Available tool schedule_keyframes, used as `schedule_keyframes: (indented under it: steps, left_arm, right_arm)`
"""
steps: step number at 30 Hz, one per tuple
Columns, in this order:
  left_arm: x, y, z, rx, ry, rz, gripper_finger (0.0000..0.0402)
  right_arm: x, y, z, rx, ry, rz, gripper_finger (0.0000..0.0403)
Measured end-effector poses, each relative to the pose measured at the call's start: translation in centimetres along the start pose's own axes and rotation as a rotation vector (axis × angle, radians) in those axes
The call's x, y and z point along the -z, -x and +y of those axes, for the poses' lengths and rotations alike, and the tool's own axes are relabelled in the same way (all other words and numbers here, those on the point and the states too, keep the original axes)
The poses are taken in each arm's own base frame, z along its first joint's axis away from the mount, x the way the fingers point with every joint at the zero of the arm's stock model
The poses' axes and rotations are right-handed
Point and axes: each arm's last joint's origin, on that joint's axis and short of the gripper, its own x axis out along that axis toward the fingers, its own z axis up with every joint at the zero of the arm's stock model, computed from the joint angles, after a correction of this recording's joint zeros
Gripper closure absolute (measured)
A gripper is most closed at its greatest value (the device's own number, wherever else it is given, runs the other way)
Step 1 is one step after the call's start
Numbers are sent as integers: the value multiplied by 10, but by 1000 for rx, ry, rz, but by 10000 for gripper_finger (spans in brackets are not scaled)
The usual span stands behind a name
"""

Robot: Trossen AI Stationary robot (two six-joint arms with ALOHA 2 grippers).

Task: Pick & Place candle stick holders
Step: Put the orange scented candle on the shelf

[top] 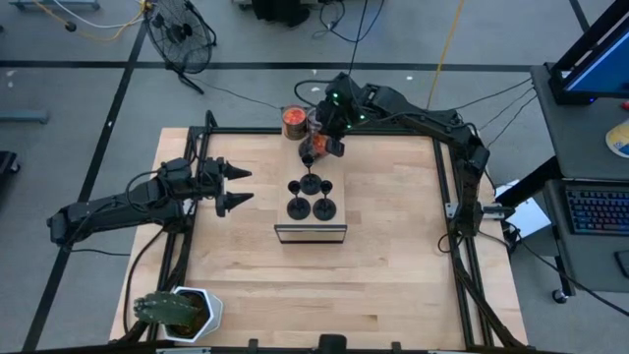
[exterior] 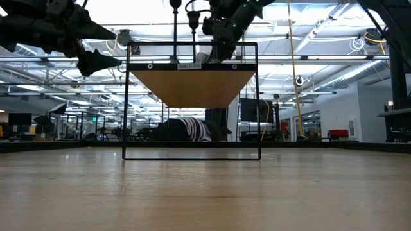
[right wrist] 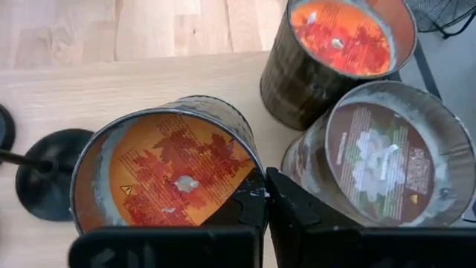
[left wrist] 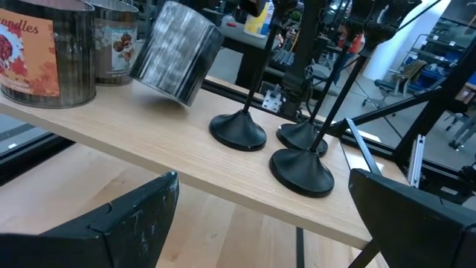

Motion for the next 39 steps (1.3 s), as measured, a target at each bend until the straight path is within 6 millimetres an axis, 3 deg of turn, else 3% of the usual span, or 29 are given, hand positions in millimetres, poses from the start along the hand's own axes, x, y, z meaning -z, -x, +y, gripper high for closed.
schedule_keyframes:
  steps: [26, 39]
  left_arm:
    - [0, 0, 0, -1, 1, 0, 4]
    - [0, 0, 0, -1, 0, 1, 4]
  right_arm:
    - [-5, -4, 5, 47, 58, -16, 402]
    - [-11, -3, 6, 58, 92, -70, 384]
